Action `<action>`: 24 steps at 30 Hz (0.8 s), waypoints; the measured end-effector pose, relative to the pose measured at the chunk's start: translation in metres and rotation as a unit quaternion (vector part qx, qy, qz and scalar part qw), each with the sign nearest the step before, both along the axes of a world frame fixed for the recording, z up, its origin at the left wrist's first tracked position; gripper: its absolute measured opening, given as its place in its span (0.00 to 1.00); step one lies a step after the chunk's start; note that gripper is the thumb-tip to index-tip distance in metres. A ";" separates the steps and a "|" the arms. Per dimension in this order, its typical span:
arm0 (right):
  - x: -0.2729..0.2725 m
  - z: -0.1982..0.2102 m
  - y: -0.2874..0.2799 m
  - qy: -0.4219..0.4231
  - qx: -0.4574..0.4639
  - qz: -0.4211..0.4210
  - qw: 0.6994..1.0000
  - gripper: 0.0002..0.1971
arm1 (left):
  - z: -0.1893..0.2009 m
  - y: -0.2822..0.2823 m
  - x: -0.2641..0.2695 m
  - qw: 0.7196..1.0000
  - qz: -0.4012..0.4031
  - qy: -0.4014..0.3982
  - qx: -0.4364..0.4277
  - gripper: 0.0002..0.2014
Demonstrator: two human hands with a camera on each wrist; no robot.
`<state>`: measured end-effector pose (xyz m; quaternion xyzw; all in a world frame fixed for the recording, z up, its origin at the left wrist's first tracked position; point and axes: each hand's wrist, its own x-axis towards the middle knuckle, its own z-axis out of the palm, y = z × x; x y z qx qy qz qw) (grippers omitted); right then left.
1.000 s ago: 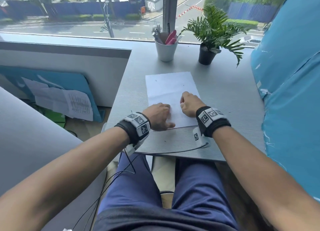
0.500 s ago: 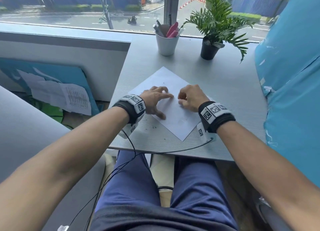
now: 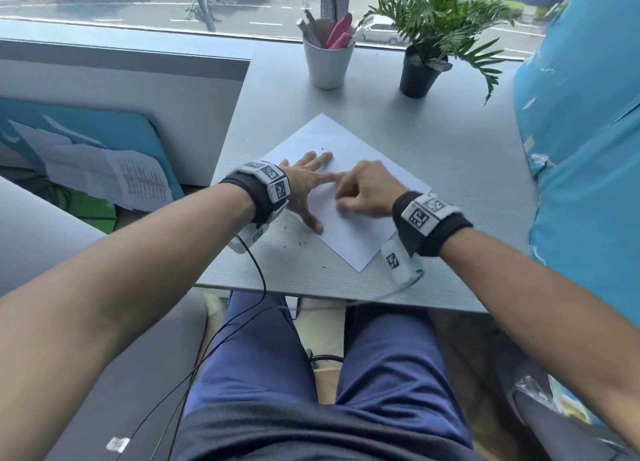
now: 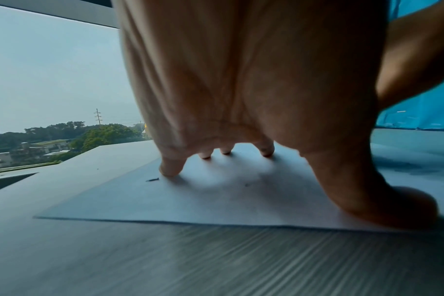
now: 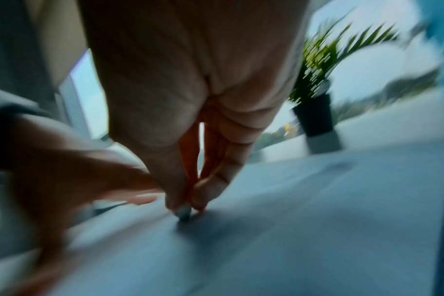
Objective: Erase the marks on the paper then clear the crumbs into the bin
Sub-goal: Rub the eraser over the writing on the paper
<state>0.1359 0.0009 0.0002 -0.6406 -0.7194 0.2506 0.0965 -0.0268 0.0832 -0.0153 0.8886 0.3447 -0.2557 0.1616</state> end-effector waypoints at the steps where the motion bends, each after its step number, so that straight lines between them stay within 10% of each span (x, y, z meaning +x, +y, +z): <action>1: 0.012 0.001 0.008 -0.002 0.018 -0.037 0.999 0.07 | 0.000 0.000 0.000 1.000 0.001 -0.002 -0.003 0.65; 8: -0.026 -0.004 -0.018 0.018 -0.009 0.024 1.000 0.05 | -0.002 0.000 0.001 1.000 0.007 0.001 -0.009 0.68; 13: 0.020 -0.001 0.009 0.028 0.051 -0.123 0.991 0.06 | -0.002 -0.003 0.001 1.000 0.010 -0.006 -0.010 0.67; 18: -0.022 -0.001 -0.022 0.032 -0.024 0.031 0.999 0.05 | -0.001 -0.001 0.001 1.000 0.004 -0.001 -0.006 0.69; 24: -0.003 -0.005 -0.006 0.023 0.034 -0.066 0.997 0.05 | -0.002 -0.004 0.004 1.000 0.019 -0.001 -0.013 0.70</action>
